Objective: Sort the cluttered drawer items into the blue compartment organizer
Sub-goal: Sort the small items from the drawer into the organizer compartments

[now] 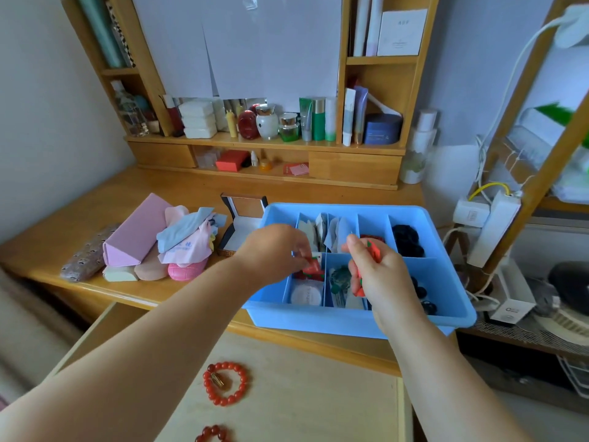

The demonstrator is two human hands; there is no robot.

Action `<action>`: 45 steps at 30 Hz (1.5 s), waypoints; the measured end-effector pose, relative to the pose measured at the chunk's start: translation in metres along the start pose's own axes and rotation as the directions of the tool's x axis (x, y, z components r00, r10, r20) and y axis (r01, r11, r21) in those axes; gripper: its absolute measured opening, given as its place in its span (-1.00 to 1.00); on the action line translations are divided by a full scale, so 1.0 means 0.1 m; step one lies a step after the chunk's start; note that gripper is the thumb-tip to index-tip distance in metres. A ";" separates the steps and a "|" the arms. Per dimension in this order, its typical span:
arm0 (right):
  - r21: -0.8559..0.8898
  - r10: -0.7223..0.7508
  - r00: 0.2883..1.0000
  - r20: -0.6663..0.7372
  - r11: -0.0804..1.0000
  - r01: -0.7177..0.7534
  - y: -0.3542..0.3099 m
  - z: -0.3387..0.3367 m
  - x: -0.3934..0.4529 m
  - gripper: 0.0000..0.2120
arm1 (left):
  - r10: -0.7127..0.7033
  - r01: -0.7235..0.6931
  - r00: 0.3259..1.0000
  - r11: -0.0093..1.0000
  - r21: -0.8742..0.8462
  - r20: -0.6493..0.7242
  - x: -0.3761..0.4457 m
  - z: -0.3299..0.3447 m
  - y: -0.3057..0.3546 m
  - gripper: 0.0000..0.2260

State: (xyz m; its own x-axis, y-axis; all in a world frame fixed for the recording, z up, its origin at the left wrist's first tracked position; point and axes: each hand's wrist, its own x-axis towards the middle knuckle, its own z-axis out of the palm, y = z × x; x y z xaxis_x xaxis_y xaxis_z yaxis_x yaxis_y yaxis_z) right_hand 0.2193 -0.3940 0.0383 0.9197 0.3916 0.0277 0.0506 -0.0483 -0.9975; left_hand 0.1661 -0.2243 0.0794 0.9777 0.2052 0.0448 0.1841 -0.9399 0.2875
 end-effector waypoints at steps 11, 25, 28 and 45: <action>0.250 0.087 0.994 0.060 0.963 -0.099 -0.04 -0.03 0.02 -0.92 | 0.072 -0.066 0.997 0.970 0.233 -0.018 0.13 0.34 0.11 -0.91; 0.115 0.067 0.997 0.033 0.991 -0.070 -0.02 0.00 0.00 -0.73 | -0.061 0.139 0.988 0.772 -0.621 0.144 -0.10 0.00 0.48 -0.88; 0.103 0.064 0.998 0.018 0.993 -0.066 -0.04 -0.01 -0.01 -0.74 | -0.041 0.234 0.955 0.713 -0.661 0.295 -0.11 -0.04 0.46 -0.95; 0.263 0.132 0.991 0.039 0.955 -0.137 -0.07 -0.03 0.01 -0.70 | 0.249 -0.279 0.958 0.926 0.255 0.144 0.10 0.19 -0.06 -0.87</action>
State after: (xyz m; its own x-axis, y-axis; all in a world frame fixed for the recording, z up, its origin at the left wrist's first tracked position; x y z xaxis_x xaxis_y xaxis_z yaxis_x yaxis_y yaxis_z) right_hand 0.2208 -0.3960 0.0456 0.9025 0.4174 -0.1066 -0.1804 0.1415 -0.9734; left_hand 0.1771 -0.2219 0.0604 0.9968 -0.0768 -0.0229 -0.0766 -0.9970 0.0095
